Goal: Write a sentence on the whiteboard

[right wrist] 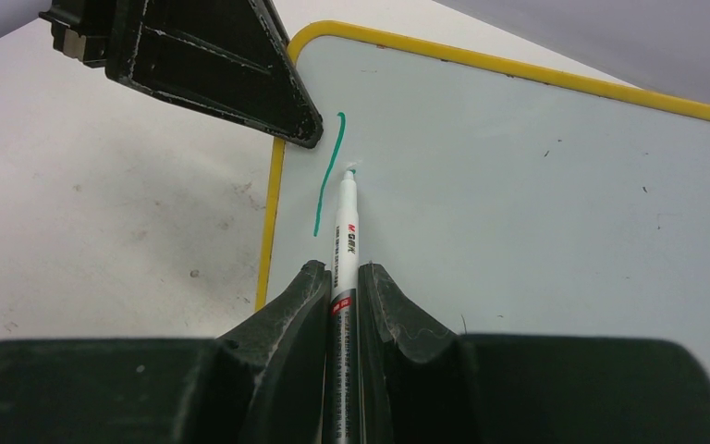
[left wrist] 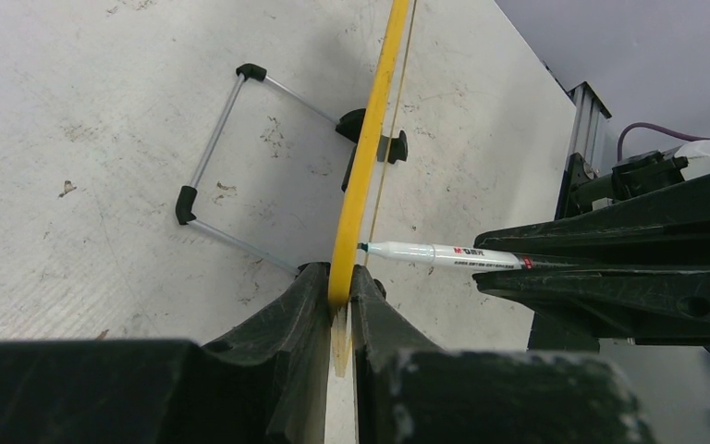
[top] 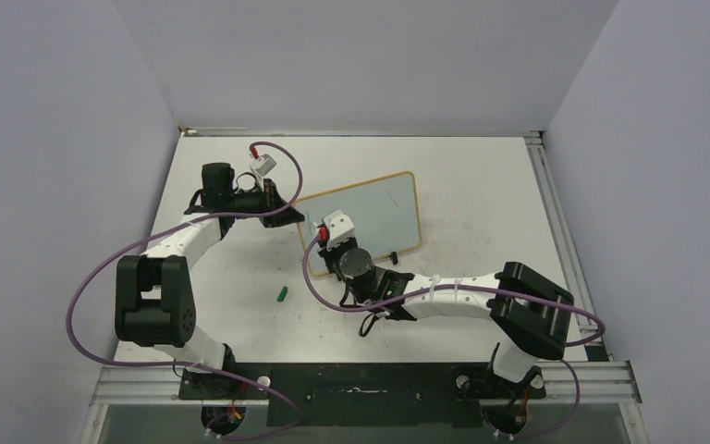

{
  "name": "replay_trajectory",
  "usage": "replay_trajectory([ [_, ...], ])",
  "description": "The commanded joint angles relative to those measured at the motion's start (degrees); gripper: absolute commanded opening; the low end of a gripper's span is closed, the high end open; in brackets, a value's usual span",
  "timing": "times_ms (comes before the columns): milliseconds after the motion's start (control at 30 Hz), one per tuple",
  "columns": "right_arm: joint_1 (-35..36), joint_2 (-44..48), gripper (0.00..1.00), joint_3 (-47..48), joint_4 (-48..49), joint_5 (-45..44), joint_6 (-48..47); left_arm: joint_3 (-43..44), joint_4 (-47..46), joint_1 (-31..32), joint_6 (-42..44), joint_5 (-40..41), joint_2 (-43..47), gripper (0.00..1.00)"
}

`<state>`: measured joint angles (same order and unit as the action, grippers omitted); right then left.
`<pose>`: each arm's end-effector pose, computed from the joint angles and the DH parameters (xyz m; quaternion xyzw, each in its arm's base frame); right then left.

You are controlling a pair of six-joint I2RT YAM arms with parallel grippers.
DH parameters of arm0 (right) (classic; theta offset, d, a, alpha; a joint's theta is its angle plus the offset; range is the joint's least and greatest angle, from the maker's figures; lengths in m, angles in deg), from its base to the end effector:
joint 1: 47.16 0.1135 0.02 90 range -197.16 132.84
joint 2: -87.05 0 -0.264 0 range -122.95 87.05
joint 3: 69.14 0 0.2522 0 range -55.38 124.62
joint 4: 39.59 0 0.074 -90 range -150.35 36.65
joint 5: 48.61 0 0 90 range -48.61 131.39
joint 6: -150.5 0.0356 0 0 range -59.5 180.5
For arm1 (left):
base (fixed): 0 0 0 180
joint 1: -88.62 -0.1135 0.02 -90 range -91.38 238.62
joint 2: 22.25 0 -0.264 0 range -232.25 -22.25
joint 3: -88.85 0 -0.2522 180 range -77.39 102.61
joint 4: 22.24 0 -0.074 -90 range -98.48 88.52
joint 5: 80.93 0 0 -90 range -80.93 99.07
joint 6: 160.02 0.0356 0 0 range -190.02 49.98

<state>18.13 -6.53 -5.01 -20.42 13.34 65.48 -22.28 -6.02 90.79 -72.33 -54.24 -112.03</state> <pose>0.1656 0.3199 0.2342 -0.2398 0.7220 0.2057 0.6156 0.3249 -0.0441 0.2332 0.2327 0.7625 -0.4844 0.3603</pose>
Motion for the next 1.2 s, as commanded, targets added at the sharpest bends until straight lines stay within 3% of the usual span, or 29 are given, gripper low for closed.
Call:
replay_trajectory([
  [0, 0.32, -1.36, 0.05, 1.76, 1.46, 0.84, 0.68, 1.75, 1.09, -0.33, 0.54, -0.15, 1.82, 0.00],
  [1167, 0.88, 0.91, 0.05, -2.82, 0.09, -3.58, 3.70, 1.84, 1.32, -0.42, 0.59, 0.03, 1.71, 0.00],
])
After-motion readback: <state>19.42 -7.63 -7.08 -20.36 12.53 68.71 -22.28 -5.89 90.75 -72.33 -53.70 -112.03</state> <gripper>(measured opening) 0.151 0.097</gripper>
